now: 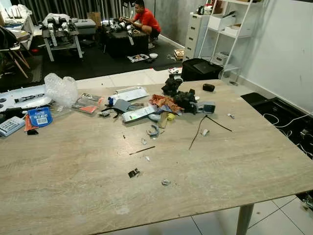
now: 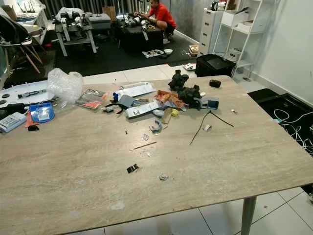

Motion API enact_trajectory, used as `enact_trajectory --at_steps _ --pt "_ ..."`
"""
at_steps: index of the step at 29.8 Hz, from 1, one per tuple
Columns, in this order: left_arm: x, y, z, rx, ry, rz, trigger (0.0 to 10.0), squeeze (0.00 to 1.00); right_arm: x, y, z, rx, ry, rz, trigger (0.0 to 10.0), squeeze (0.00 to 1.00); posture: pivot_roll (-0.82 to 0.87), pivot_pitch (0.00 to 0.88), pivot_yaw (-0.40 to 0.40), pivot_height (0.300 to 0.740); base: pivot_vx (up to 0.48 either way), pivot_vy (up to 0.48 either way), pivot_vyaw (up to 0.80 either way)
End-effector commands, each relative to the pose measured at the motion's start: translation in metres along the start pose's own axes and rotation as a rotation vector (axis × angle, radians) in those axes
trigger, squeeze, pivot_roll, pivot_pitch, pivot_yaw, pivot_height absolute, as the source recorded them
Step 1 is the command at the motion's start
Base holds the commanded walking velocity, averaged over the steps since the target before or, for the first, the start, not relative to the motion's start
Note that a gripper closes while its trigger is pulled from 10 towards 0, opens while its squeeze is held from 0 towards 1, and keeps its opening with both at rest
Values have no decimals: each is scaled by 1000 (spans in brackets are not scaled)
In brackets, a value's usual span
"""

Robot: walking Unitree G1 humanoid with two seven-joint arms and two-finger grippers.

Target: Picking trash to rubbish bin

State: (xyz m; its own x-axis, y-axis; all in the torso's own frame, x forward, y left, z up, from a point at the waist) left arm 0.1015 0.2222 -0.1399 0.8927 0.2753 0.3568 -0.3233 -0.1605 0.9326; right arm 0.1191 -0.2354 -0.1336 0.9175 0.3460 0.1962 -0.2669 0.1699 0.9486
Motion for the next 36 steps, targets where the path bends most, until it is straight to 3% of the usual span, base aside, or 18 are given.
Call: enact_trajectory --at_steps 1,5,21,36 --pt "-9 0 11 -22 20 -24 10000 0 -2 0 1 -11 -10 4 10000 0 -127 136 7 740 0 0 0" --pt "-10 0 10 -5 60 -24 10000 0 -4 1 10 -35 -32 1 10000 0 -132 132 8 740 -228 0 0" --pt "-10 1 7 5 61 -21 10000 0 -5 2 28 -75 -83 3 10000 0 -131 140 -6 740 0 0 0" --pt "-16 2 -1 47 127 -30 10000 0 -4 3 33 -76 -44 7 10000 0 -121 138 -35 740 0 0 0"
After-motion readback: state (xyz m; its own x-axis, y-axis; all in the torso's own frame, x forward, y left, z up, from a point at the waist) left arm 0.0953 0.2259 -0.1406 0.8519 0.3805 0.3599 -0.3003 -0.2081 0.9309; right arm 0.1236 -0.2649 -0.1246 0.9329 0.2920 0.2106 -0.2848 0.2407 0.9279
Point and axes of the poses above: a point about 5 cm out from each wrist's last joint towards the gripper, its own y axis pointing back from the gripper into the wrist, its own x axis along the axis of the wrist's last joint, z = x × y, the point moved 3 cm from there along -y, pointing out of the wrist towards the gripper, and after that the axes turned 3 degrees about y, right-handed, at the moved point
